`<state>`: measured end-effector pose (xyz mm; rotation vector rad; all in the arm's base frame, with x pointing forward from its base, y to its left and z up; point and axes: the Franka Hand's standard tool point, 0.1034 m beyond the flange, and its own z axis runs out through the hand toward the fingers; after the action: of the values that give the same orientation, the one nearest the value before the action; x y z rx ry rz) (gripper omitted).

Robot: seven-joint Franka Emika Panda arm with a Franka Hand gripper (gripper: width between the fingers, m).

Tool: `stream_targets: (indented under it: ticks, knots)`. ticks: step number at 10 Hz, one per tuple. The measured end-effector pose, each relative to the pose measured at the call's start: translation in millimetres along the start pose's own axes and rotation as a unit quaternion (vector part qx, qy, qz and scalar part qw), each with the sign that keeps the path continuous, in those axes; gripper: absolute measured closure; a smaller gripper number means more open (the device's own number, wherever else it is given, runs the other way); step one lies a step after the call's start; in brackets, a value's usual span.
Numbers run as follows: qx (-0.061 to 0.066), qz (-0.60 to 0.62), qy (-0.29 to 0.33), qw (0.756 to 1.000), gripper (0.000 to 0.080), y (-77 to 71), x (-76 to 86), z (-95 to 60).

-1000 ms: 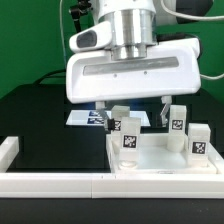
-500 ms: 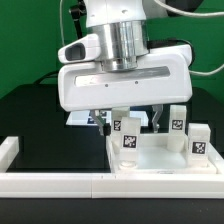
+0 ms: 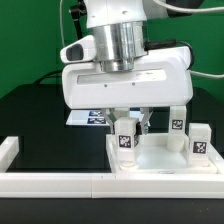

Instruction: Assemble square table

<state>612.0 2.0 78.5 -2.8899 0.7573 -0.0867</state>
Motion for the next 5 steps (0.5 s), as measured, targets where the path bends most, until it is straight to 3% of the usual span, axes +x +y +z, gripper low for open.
stream_targets:
  ticks: [1, 2, 4, 5]
  knots:
    - [0.000, 0.026, 0.000, 1.000, 0.0511, -0.2, 0.1, 0.5]
    - [-0.002, 0.130, -0.002, 0.992, 0.0511, -3.5, 3.3, 1.4]
    - [-0.003, 0.344, -0.005, 0.939, 0.0510, -10.6, 3.6, 2.9]
    - [0.004, 0.420, -0.016, 0.907, 0.0509, -12.5, 4.6, 3.6]
